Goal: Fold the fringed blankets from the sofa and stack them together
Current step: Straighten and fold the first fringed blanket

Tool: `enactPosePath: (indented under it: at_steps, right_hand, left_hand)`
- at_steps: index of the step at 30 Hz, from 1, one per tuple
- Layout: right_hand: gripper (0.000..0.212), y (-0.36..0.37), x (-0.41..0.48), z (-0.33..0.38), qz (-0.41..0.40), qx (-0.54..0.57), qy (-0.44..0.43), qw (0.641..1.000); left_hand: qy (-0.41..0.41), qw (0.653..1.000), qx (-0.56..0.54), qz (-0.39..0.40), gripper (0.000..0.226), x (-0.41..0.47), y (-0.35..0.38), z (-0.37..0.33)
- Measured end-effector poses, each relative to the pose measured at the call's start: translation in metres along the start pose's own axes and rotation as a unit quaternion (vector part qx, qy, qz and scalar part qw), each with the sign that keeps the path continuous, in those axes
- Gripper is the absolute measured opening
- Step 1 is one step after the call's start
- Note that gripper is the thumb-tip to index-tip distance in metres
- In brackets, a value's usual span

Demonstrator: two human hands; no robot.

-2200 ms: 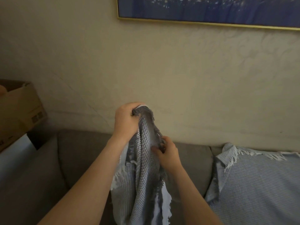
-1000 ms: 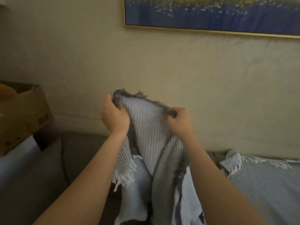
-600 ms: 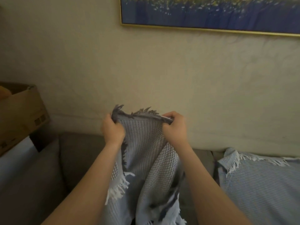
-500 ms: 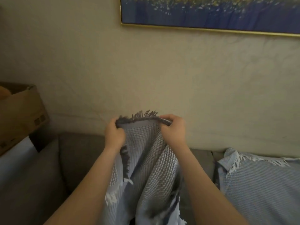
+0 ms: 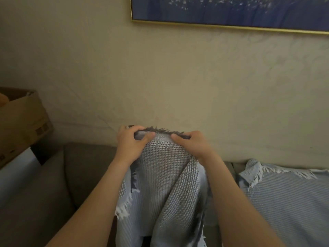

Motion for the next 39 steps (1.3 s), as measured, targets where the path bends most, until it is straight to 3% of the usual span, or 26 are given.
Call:
enactPosePath:
  at_steps: [2,4,7,9,13,16,19,24,28,30,32,36,39]
  right_hand:
    - [0.039,0.006,0.002,-0.006,-0.039,0.0,-0.038,0.999]
    - [0.018,0.011,0.003,-0.008,-0.077,0.02,-0.065,0.995]
    - [0.008,0.017,0.002,-0.007,-0.086,0.031,-0.087,0.992]
    - [0.008,0.021,0.001,-0.006,-0.081,0.028,-0.113,0.99]
    - [0.009,0.029,-0.001,-0.004,-0.048,0.043,-0.16,0.985]
    - [0.007,0.033,-0.002,-0.005,-0.018,0.046,-0.175,0.983]
    - [0.007,0.035,-0.003,-0.006,-0.004,0.053,-0.182,0.982]
    - [0.008,0.039,-0.004,-0.014,-0.025,0.056,-0.186,0.981]
    - [0.016,0.041,-0.009,-0.016,-0.054,0.07,-0.177,0.98]
    - [0.027,0.042,-0.013,-0.02,-0.056,0.086,-0.164,0.981]
    - [0.03,0.044,-0.013,-0.028,-0.046,0.081,-0.16,0.983]
    - [0.022,0.047,-0.01,-0.044,-0.049,0.047,-0.167,0.984]
    - [0.011,0.051,-0.013,-0.05,-0.005,-0.009,-0.167,0.986]
  left_hand:
    - [0.016,0.999,0.03,-0.034,0.047,0.002,0.003,-0.001]
    - [0.037,0.997,0.047,-0.053,0.039,0.003,0.005,-0.003]
    - [0.066,0.996,0.048,-0.027,0.023,0.002,0.003,-0.004]
    - [0.065,0.997,0.04,0.002,0.032,-0.003,0.002,-0.005]
    - [-0.001,0.995,0.014,0.099,0.073,-0.014,0.0,-0.016]
    - [-0.002,0.981,0.036,0.19,0.039,-0.017,0.002,-0.02]
    - [0.003,0.972,-0.036,0.234,0.02,-0.023,0.005,-0.021]
    - [0.013,0.959,-0.109,0.262,0.035,-0.031,0.014,-0.027]
    - [0.023,0.953,-0.069,0.293,0.022,-0.039,0.014,-0.03]
    - [0.017,0.96,-0.048,0.274,0.015,-0.04,0.013,-0.03]
    - [0.02,0.978,-0.018,0.205,0.01,-0.033,0.015,-0.028]
    - [0.014,0.996,-0.029,0.088,0.005,-0.019,0.018,-0.022]
    - [-0.002,0.997,-0.064,0.037,0.017,-0.013,0.01,-0.022]
Point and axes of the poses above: each hand's wrist, its own x-axis towards the middle knuckle, its own y-axis out of the palm, z = x × y, the point moved 1 cm from there along x, towards the middle knuckle, and after that the axes turned 12 degrees about -y, right-handed, at the moved point
